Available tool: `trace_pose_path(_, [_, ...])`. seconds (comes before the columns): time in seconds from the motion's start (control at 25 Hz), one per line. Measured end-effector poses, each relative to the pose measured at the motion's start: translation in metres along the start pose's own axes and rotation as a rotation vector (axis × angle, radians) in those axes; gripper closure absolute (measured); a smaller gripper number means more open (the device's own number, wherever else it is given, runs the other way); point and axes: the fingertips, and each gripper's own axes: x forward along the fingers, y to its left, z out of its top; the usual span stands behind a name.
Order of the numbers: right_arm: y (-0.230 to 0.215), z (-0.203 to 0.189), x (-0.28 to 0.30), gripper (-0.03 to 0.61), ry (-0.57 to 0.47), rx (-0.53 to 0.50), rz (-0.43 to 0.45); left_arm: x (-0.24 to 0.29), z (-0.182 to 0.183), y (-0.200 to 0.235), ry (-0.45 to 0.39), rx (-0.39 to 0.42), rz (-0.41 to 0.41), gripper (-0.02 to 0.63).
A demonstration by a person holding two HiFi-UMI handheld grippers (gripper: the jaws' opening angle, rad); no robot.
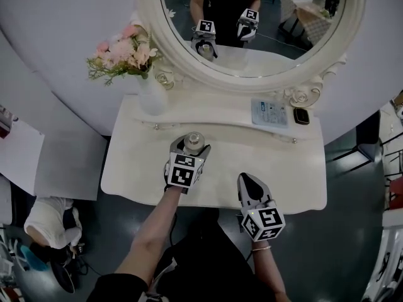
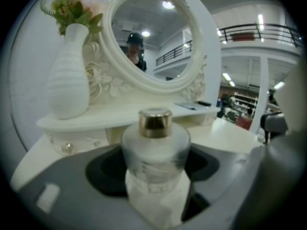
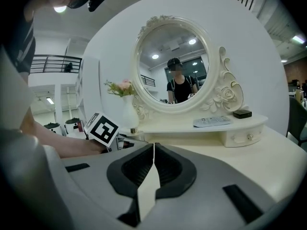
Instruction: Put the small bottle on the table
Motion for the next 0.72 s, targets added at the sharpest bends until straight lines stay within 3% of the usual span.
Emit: trace_pose_path(0.72, [-0.035, -0.004, 0.01, 0.574, 0.026, 0.023, -0.029, 0.056, -0.002, -0.009, 0.033, 0.033, -0.013, 0.278])
